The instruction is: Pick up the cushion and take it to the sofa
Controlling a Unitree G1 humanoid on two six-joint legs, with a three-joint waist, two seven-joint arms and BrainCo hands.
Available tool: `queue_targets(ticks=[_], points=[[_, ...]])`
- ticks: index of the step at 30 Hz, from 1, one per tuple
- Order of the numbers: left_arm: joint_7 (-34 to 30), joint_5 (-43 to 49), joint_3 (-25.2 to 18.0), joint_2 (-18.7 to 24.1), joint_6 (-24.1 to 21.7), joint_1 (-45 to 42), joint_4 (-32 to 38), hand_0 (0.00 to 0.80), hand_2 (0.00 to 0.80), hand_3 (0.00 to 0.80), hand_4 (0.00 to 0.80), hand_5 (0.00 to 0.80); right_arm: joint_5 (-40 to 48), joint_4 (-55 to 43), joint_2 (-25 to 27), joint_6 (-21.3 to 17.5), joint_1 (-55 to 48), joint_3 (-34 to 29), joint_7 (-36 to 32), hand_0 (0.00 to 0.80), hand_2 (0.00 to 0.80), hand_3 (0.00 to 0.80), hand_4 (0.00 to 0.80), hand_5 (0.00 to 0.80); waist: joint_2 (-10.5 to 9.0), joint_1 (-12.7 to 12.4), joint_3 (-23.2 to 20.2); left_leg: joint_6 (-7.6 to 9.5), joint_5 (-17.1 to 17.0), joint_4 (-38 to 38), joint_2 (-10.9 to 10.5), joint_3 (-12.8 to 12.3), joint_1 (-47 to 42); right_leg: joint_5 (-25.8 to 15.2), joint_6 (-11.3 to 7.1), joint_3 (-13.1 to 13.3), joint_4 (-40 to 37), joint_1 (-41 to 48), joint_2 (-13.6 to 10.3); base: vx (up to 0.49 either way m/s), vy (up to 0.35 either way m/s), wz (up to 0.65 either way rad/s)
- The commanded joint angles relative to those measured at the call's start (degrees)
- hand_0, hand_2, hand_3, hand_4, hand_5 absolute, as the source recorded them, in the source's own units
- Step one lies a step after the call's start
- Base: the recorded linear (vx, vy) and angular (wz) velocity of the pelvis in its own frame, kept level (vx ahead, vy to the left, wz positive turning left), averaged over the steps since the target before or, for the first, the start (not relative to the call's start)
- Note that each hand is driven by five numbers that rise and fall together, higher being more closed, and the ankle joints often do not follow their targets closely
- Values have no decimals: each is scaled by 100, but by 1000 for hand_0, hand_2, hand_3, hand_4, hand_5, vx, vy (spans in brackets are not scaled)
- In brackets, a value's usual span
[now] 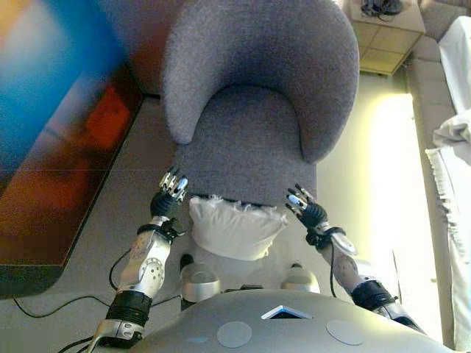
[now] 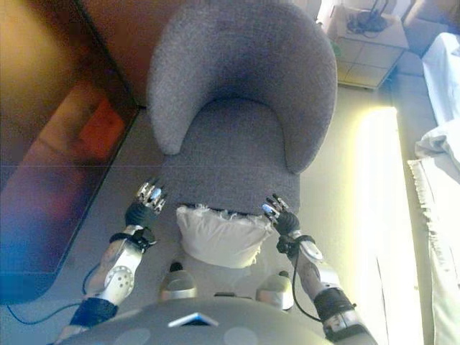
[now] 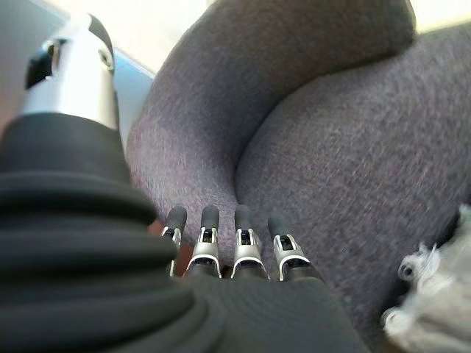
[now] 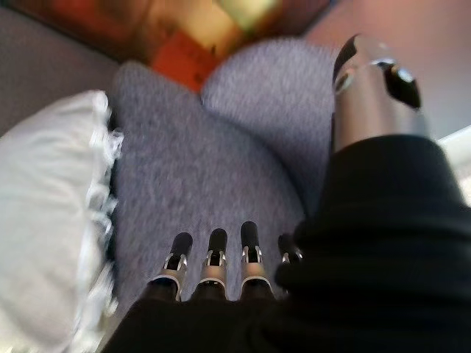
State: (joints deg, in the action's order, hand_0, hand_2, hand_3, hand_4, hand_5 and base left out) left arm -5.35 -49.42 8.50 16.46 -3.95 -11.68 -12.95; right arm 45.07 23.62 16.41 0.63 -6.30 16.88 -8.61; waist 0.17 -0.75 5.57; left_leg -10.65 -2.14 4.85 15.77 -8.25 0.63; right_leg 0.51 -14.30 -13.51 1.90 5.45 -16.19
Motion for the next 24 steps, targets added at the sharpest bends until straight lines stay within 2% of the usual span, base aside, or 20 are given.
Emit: queue_targets(ticks=[1, 2, 4, 6, 8, 11, 13, 24], points=[[-922, -983, -1, 37, 352, 366, 294, 0, 0, 0, 0, 0, 1059, -479, -188, 23, 351, -125, -591, 0, 0, 0, 0, 0, -13, -34, -77, -53, -215, 49, 3, 110, 118, -206, 190, -77, 267, -354, -103, 22, 91, 29], [-1315, -1371, 7, -61, 524, 379, 261, 0, 0, 0, 0, 0, 1572, -510, -287, 151, 398, -184, -879, 0, 0, 0, 0, 0, 13, -31, -60, -18, -167, -63, -57, 114, 80, -217, 151, -75, 287, -386, -165, 11, 82, 25], [-1941, -2084, 43, -191, 857, 386, 218, 0, 0, 0, 0, 0, 2509, -555, -512, 424, 387, -337, -1385, 0, 0, 0, 0, 0, 26, -5, -67, -16, -169, -175, -60, -57, 11, -289, 68, -225, 269, -372, -294, 21, 39, 15], [-2813, -2884, 30, -353, 1288, 309, 228, 0, 0, 0, 0, 0, 3815, -712, -842, 1041, 298, -512, -2264, 0, 0, 0, 0, 0, 21, -8, -113, 4, -145, -276, -95, -179, -65, -420, -9, -395, 188, -333, -434, 71, 18, 8], [-3565, -3312, -31, -553, 1485, 158, 179, 0, 0, 0, 0, 0, 4286, -913, -1069, 1394, 177, -649, -2738, 0, 0, 0, 0, 0, 28, 8, -175, 32, -105, -342, -107, -278, -125, -534, -65, -458, 105, -335, -518, 87, 19, 2], [-3970, -3538, -66, -728, 1445, 60, 205, 0, 0, 0, 0, 0, 4124, -969, -1247, 1591, 127, -786, -2855, 0, 0, 0, 0, 0, 35, 31, -235, 53, -76, -438, -96, -375, -193, -601, -70, -471, 10, -367, -526, 63, 14, -9], [-4057, -3464, -70, -758, 1420, 43, 213, 0, 0, 0, 0, 0, 3974, -969, -1279, 1586, 102, -823, -2854, 0, 0, 0, 0, 0, 30, 32, -256, 59, -75, -472, -89, -399, -206, -600, -70, -466, -20, -375, -500, 39, -6, -7], [-3959, -3346, -140, -727, 1607, -12, 260, 0, 0, 0, 0, 0, 3643, -887, -1140, 1440, -97, -656, -3013, 0, 0, 0, 0, 0, -73, 7, -354, 66, -61, -514, -46, -394, -298, -505, -66, -318, -173, -284, -269, 38, -33, -3]])
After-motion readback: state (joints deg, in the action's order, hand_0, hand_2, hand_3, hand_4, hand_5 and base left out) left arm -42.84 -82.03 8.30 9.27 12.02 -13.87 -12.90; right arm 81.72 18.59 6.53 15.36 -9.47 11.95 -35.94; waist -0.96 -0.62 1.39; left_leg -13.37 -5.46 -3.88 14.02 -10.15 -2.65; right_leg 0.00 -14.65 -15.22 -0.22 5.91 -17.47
